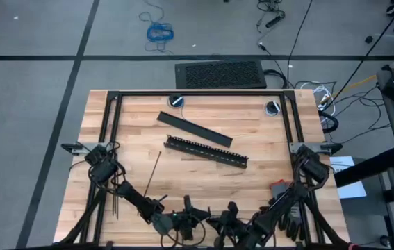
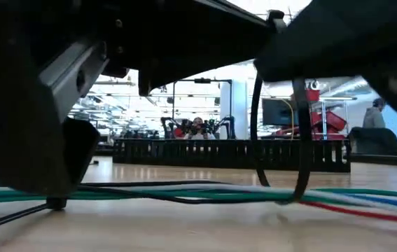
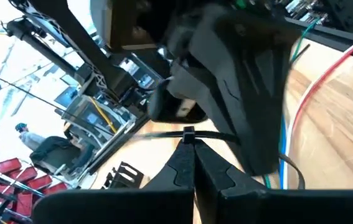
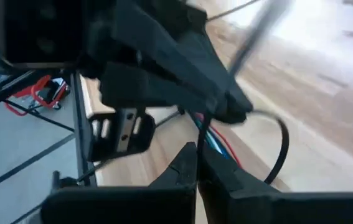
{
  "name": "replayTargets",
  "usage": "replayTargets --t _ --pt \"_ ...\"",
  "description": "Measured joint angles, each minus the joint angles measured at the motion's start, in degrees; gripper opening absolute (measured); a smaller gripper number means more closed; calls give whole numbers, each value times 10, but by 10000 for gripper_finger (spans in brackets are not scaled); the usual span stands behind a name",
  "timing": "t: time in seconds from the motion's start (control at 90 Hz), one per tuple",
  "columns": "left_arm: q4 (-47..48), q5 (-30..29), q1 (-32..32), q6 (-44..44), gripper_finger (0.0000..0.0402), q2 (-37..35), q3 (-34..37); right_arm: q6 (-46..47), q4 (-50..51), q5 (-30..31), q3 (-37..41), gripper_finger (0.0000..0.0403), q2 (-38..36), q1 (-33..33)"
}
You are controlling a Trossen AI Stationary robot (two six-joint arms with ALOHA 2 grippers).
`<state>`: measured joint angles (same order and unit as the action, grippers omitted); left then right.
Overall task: Ziptie cables
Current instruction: Wrap the cable wires with the black zip tie
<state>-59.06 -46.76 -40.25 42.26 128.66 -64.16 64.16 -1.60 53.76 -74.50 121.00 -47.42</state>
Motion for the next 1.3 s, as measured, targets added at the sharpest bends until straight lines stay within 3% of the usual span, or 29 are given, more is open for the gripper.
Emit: replayTargets --t 0.5,1.044,1.178,1.3 --pt "2 2 0 0 0 0 0 -28 27 -16 0 12 -2 7" --pt "26 2 9 -30 0 0 0 -46 21 -59 0 192 -22 -19" --pt "26 3 7 -49 0 0 0 -96 29 3 -12 208 -59 -45" --pt "26 3 8 -50 0 0 0 -110 104 70 -13 208 -96 -59"
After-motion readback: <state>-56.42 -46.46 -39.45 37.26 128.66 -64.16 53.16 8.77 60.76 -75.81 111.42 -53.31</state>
